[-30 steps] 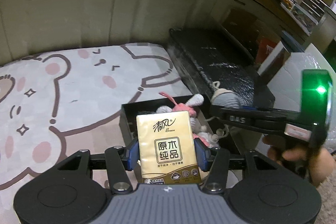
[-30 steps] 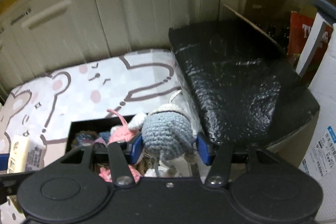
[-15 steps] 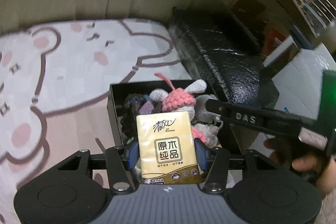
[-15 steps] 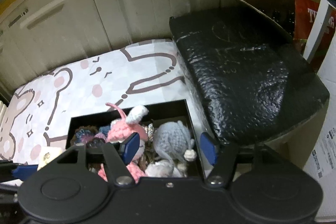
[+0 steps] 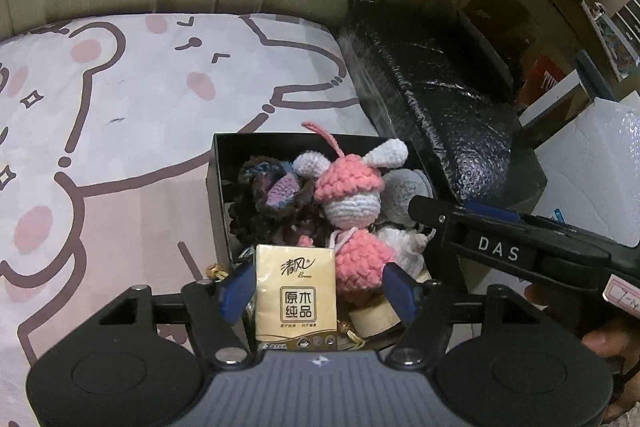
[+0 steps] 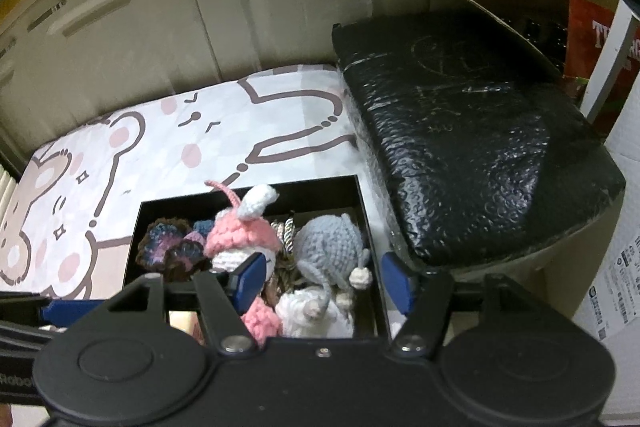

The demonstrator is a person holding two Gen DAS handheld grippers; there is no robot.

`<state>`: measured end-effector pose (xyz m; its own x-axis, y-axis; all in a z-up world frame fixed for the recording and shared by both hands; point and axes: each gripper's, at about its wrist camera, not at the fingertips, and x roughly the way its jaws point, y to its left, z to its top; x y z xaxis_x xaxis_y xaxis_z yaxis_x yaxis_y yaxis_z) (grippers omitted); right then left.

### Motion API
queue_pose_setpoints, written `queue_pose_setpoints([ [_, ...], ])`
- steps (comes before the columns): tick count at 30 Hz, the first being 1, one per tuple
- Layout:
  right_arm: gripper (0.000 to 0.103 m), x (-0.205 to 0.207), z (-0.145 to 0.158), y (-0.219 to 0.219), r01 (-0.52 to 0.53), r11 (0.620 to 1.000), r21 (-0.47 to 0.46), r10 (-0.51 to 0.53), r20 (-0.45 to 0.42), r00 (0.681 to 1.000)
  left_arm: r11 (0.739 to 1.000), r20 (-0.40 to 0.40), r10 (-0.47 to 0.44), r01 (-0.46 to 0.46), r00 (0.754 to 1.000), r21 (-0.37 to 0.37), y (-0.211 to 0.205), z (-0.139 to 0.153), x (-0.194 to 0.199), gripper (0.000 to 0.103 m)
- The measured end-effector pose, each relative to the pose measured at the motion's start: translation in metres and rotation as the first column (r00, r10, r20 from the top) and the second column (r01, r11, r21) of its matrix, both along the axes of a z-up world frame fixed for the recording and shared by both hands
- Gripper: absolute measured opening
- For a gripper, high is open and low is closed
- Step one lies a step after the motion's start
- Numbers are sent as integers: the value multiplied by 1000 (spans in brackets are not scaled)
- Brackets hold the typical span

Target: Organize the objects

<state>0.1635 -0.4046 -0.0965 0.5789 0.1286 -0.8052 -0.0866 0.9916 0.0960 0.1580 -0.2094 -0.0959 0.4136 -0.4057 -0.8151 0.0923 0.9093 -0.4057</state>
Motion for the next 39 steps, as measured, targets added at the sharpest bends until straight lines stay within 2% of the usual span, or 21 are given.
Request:
queue_pose_setpoints([
  [10,68,-9,11,-2,11,1000,4,-11,15,1000,1000,19,10,-11,1000,16,6,8,-7,70],
  [17,76,-24,27,0,11,1000,-3,-11,35,999,999,47,39,-41,998,33,17,20,-16,71],
  [22,81,-36,39,7,5,1000,-30,-4,45,999,996,71,56,-60,996,69,25,31,-24,80],
  [25,88,-44,48,7,10,1000,-21,-9,50,999,993,87,65,-73,994,95,31,38,-30,87],
  [26,94,-46,51,7,6,1000,-21,-5,50,999,991,92,67,-77,994,106,32,41,-32,89],
  [27,96,-48,53,7,4,1000,-27,-3,54,999,989,98,71,-83,993,120,35,44,-34,94],
  [29,97,-53,58,7,14,999,-43,-12,59,998,986,110,76,-91,991,140,39,49,-38,98],
  [39,100,-92,85,13,-12,998,-58,17,75,997,974,162,58,-92,985,208,51,75,-66,102],
])
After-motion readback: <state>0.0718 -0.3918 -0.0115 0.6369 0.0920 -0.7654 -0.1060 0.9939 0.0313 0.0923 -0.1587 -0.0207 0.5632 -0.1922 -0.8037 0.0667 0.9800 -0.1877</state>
